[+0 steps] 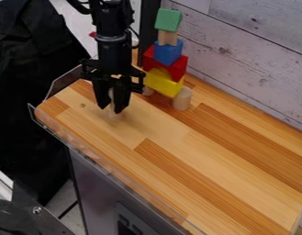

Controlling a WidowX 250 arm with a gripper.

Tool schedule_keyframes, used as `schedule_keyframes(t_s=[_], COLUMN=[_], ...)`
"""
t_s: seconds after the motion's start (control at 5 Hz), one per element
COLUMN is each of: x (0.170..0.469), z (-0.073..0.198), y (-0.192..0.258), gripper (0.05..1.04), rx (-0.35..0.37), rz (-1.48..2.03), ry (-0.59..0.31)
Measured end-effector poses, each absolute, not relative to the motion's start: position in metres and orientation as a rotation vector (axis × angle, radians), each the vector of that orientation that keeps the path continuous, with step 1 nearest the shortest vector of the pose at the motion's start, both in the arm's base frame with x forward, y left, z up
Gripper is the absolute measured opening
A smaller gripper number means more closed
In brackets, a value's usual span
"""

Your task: Put the pawn to the right of the table

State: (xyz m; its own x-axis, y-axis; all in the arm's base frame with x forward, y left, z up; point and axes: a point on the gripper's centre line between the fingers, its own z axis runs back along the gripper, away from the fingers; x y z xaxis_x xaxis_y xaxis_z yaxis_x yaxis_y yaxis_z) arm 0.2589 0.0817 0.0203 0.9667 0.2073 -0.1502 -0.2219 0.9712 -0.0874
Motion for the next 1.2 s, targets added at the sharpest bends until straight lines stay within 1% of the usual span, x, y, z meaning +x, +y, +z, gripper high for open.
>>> schedule_keyframes(t_s=[0.2,0.4,0.6,0.8,1.0,1.2], x=[0.260,0.249,0.240,0.239,0.245,0.258], z=[0.047,0.083,0.098,0.114,0.131,0.128], y=[0.078,0.062,0.038,0.019,-0.006,-0.037], gripper=[0.357,0.357,0.357,0.357,0.357,0.357], rx=[-0.093,-0.076,-0.088,-0.086,-0.076,-0.109], rz=[0.189,0.118,0.066,0.016,-0.073,-0.179], ry=[0.093,0.104,0.149,0.156,0.137,0.088])
